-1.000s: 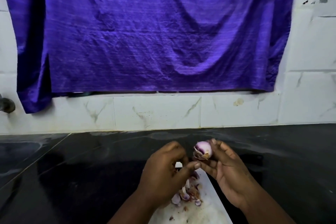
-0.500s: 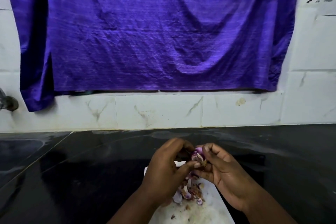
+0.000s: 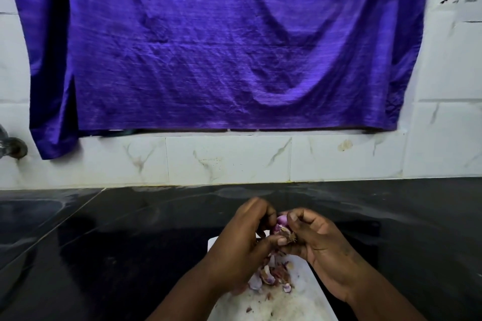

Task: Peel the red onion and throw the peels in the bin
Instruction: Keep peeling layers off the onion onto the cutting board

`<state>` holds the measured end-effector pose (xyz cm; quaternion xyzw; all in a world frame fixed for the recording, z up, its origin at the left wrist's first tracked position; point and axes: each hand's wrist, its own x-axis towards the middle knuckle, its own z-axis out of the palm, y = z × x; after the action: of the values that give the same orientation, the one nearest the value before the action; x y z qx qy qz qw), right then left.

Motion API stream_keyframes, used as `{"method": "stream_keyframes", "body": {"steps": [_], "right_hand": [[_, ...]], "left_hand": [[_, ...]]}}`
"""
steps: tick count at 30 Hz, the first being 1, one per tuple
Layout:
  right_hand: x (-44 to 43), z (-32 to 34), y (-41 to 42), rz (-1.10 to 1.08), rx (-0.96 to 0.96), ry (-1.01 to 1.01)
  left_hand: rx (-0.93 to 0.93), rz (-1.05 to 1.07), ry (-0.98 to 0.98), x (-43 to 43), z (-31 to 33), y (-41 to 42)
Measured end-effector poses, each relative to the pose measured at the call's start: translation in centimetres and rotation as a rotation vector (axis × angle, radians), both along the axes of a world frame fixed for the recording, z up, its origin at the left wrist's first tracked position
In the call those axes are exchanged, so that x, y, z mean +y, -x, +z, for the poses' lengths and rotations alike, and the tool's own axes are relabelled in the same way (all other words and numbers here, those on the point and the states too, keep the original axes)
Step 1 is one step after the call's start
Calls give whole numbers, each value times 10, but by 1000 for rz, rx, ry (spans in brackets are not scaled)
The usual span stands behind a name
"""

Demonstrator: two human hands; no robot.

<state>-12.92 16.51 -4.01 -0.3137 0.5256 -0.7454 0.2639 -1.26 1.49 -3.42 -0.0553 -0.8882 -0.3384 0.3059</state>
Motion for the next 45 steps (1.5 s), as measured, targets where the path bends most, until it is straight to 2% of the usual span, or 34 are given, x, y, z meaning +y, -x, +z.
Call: {"method": "stream_keyframes", "body": {"steps": [10,17,27,38,45], "right_hand": [[-4,-2,-1,-1,-79,54],[-2,2,-2,12,-149,76],[3,5,0,39,-97,49],[-1,3,3,-45,-193,156],[1,5,3,-32,-140,134]], "left_hand": [[94,43,104,2,1,0],[125,-3,-27,0,2,1],[112,-13,-168,-2,4,2],[18,11,-49,2,1,1],[57,93,-301,4,1,3]]}}
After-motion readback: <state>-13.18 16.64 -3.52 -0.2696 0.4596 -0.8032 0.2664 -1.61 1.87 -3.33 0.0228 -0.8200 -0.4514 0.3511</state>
